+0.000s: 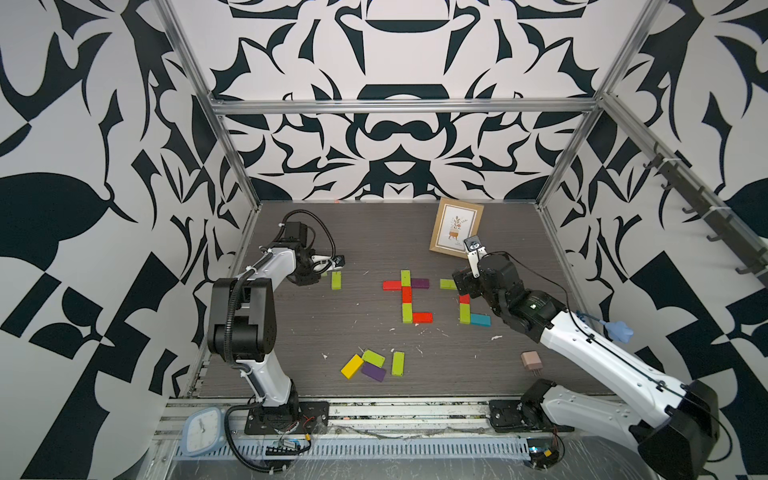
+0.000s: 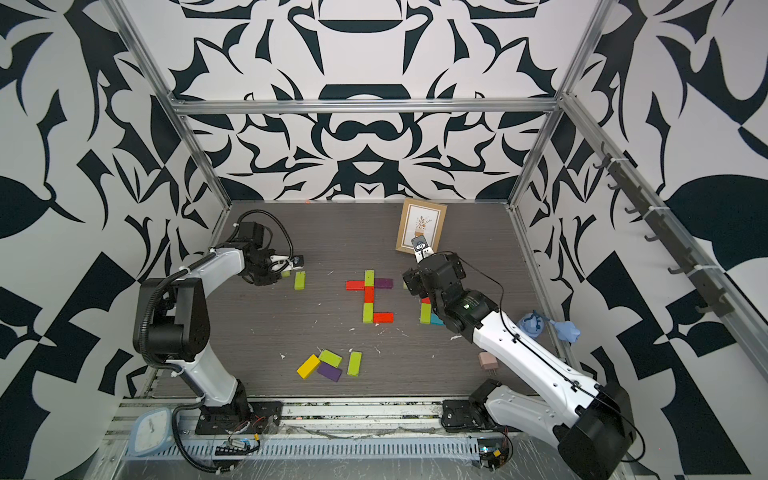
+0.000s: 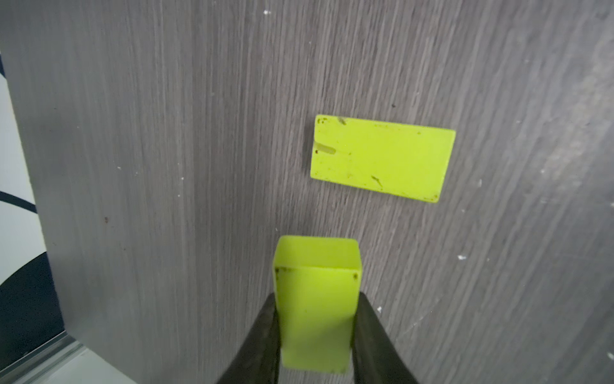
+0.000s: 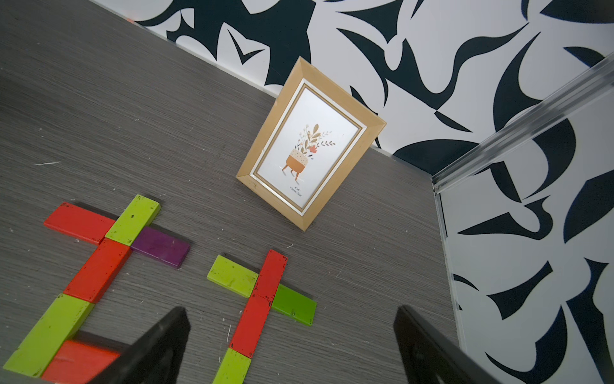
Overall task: Assemble the letter t with building blocks
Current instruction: Assemble the building block at the center of the board.
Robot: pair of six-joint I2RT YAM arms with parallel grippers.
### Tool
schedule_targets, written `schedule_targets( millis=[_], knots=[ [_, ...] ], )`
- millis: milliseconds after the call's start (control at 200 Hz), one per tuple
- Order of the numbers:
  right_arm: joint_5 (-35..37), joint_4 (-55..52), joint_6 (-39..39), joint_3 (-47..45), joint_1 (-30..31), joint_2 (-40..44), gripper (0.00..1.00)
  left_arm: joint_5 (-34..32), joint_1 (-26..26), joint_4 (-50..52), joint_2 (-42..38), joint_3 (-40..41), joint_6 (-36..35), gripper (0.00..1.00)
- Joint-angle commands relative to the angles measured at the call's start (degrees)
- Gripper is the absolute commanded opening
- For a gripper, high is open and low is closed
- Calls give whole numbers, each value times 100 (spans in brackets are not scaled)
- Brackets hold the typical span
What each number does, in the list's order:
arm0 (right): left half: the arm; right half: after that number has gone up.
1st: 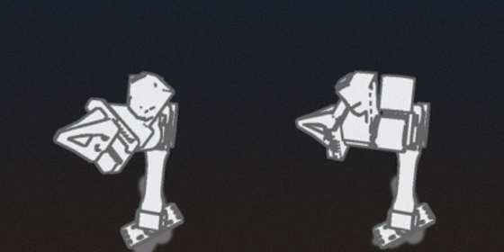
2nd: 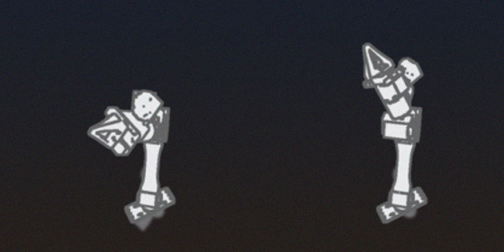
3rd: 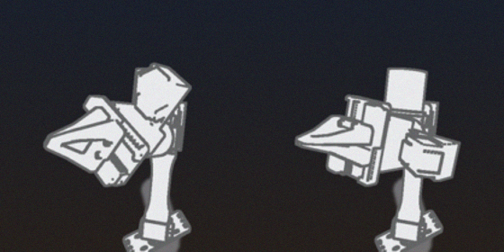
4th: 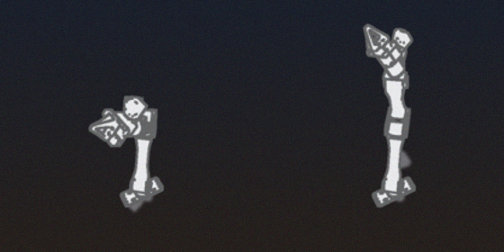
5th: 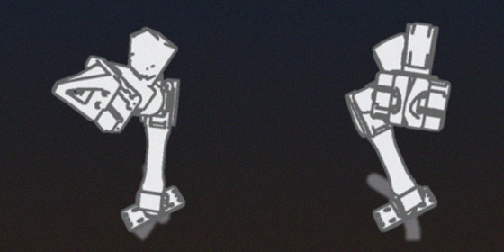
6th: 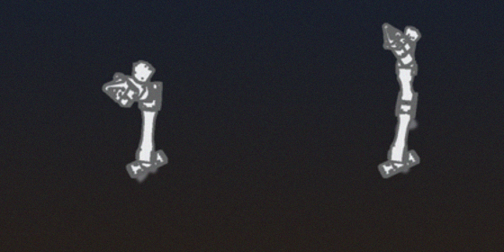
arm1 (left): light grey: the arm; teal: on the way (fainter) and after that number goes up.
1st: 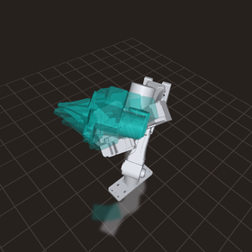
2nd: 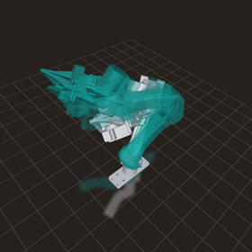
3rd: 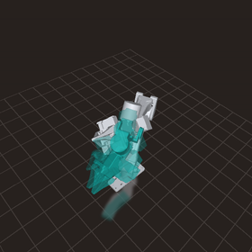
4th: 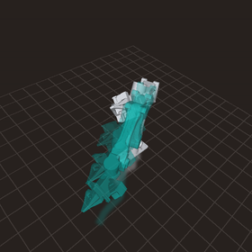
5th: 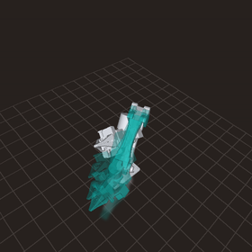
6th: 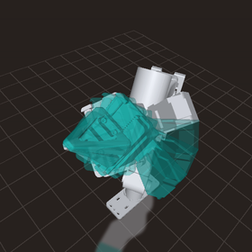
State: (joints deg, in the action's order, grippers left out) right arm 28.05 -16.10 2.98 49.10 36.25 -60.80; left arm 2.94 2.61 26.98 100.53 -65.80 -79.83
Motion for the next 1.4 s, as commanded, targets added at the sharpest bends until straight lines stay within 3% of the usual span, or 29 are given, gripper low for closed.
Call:
schedule_targets(
  millis=[0,530,1395],
  knots=[
    [165,63,-79,100,6,142,100,242,-12,-88,99,234,20,21],
    [127,108,-75,78,9,313,99,287,11,18,45,519,-314,21],
    [183,116,-53,65,5,331,100,345,193,300,406,302,-246,34]
  ],
)
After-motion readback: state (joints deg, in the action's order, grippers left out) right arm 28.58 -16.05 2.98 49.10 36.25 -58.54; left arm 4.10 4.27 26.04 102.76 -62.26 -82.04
